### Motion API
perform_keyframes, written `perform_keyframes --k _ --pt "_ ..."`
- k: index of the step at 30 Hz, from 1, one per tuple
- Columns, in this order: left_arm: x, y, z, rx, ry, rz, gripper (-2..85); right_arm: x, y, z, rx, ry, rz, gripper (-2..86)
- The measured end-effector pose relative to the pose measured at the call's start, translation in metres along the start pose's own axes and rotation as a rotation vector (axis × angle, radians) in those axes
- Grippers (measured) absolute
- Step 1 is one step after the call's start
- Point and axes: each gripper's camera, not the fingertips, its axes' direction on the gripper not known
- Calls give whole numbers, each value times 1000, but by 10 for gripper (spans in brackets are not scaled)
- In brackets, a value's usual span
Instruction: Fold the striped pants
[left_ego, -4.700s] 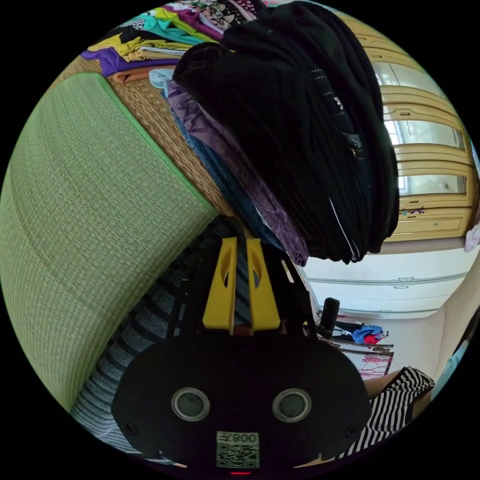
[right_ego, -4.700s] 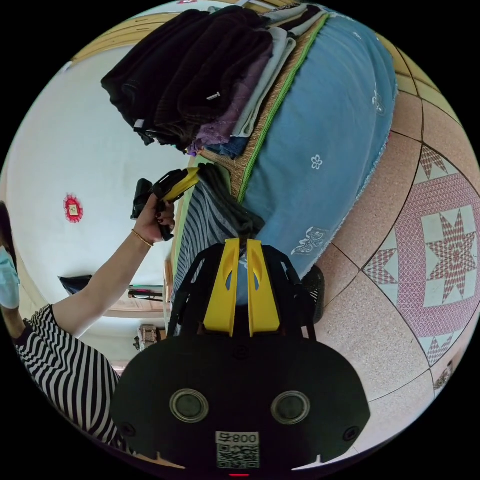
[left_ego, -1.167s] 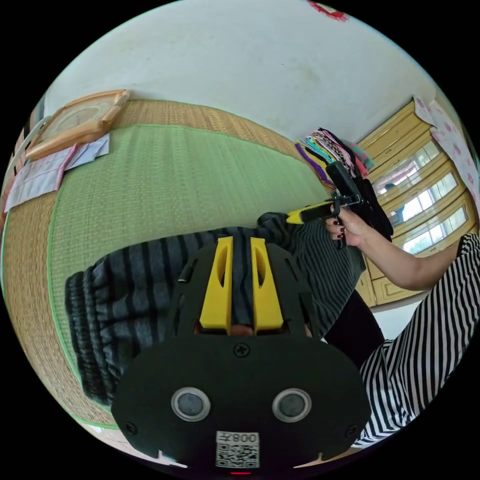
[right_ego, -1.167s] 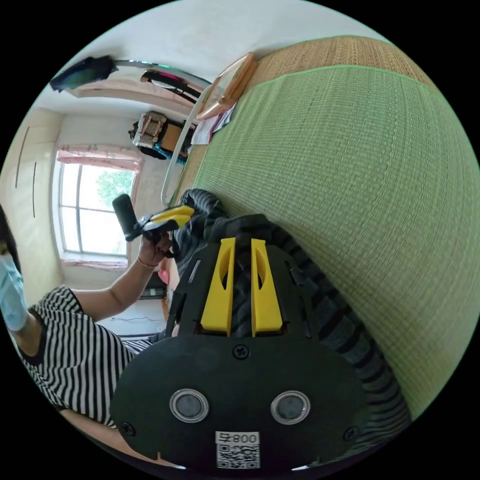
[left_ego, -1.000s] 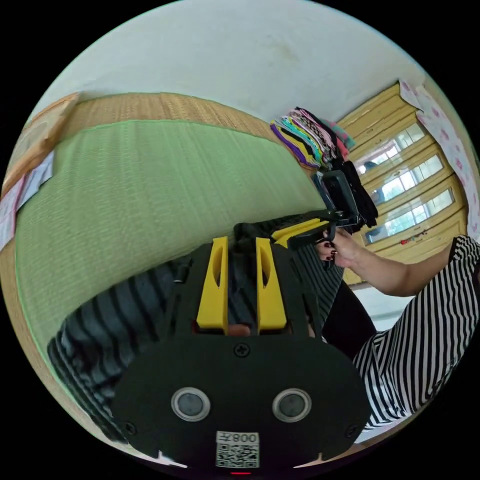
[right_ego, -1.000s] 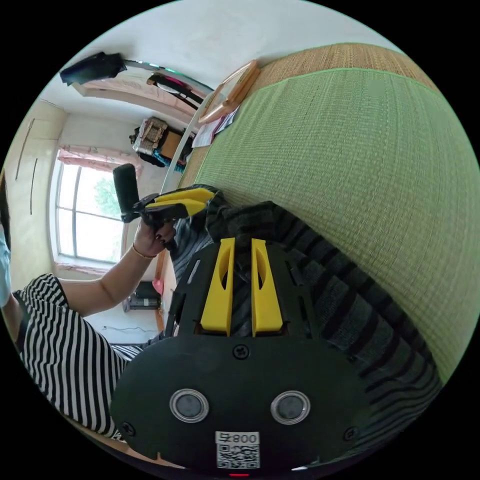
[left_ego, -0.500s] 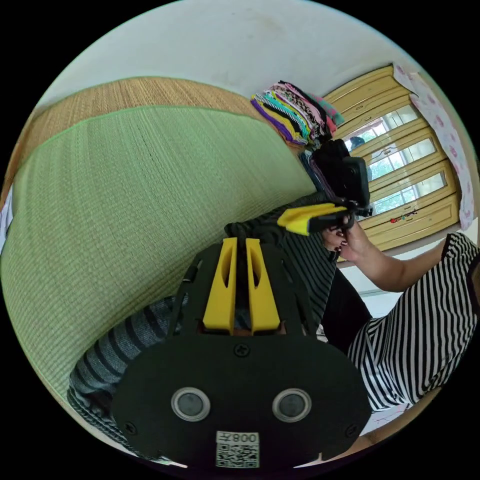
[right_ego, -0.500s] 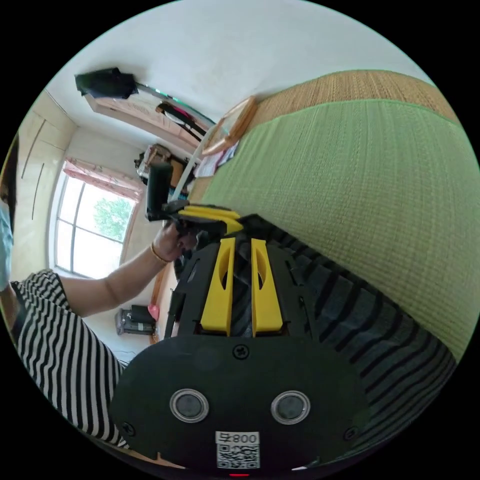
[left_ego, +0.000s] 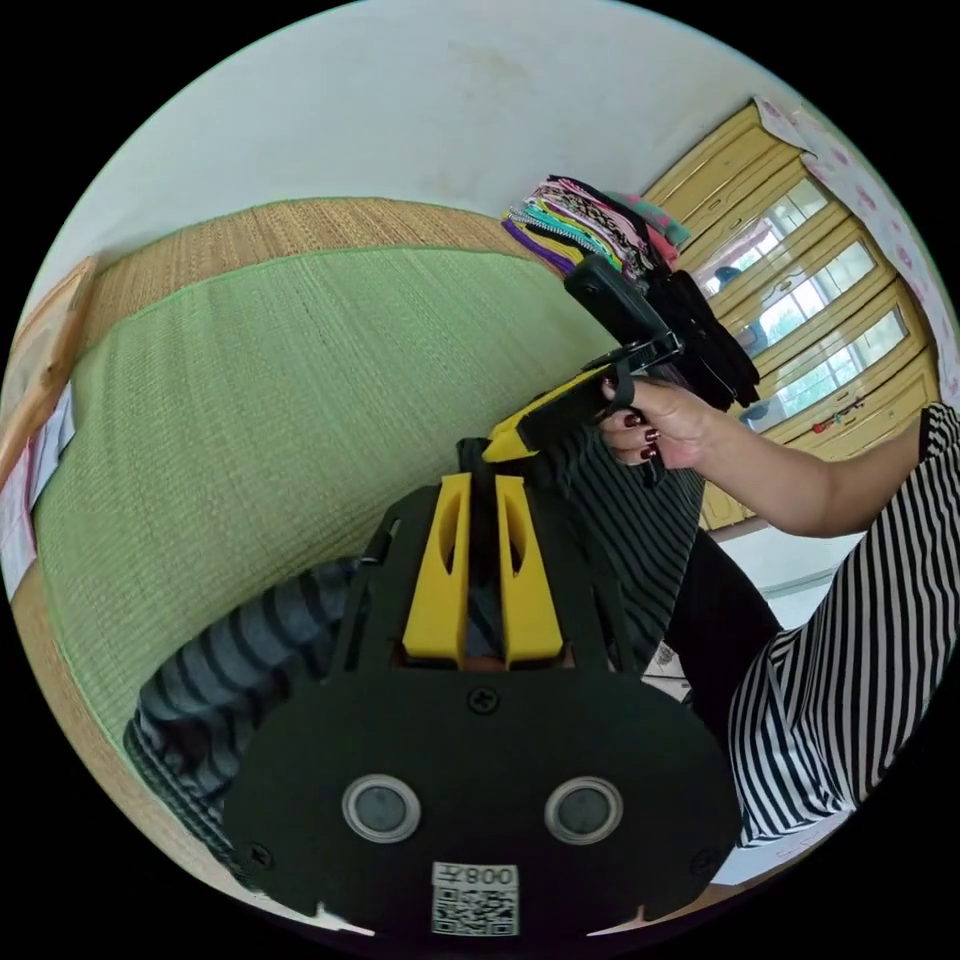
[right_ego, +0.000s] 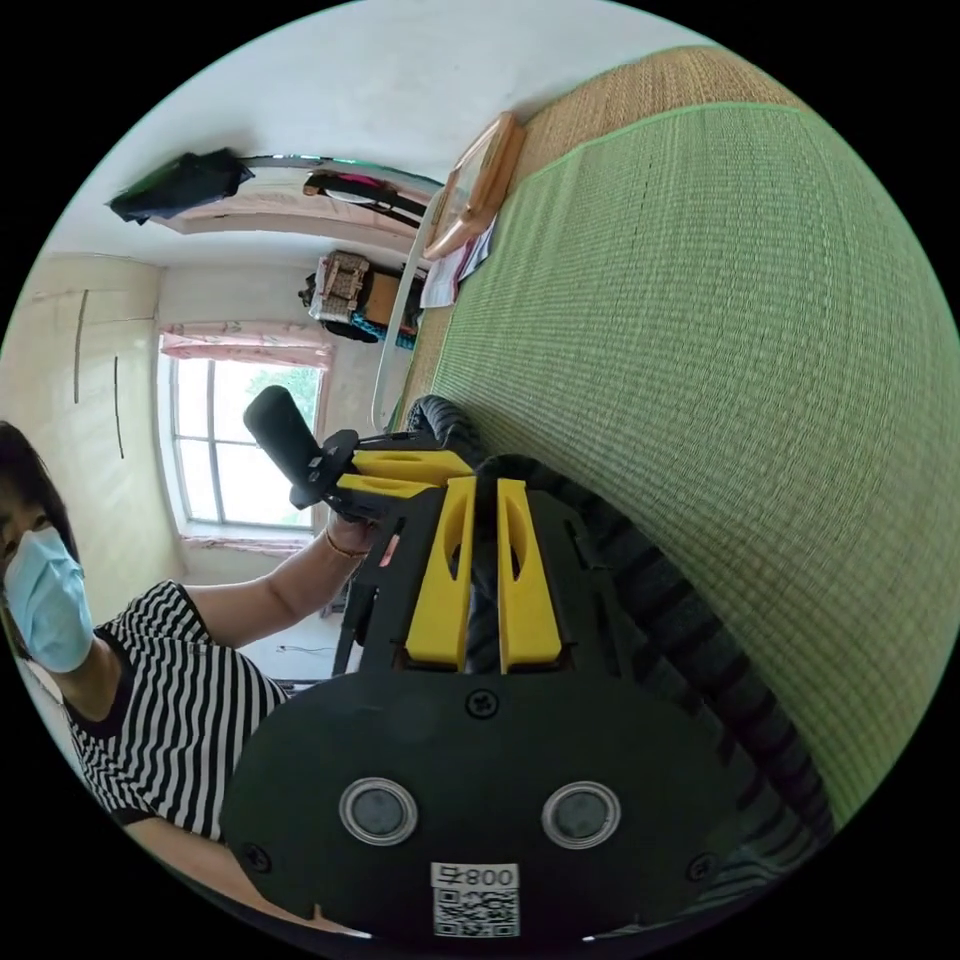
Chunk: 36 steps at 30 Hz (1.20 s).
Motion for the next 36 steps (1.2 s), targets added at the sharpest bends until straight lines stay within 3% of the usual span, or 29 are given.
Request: perform_keyframes --k 5,11,14,21,29,36 --pt "-40 62 -74 127 -311 -320 81 9 16 -10 38 8 10 24" --pt "-107 128 -105 119 -298 -713 108 20 39 -23 120 -14 58 18" --pt "-119 144 -98 137 -146 -765 88 22 46 -30 142 -8 73 16" --pt "-96 162 -128 216 -209 -702 33 22 48 -57 236 21 115 9" --pt "-79 201 -137 401 -190 -774 24 39 11 -77 297 -8 179 5" --pt "-91 186 -113 301 -248 -792 30 69 -40 -66 172 107 236 5"
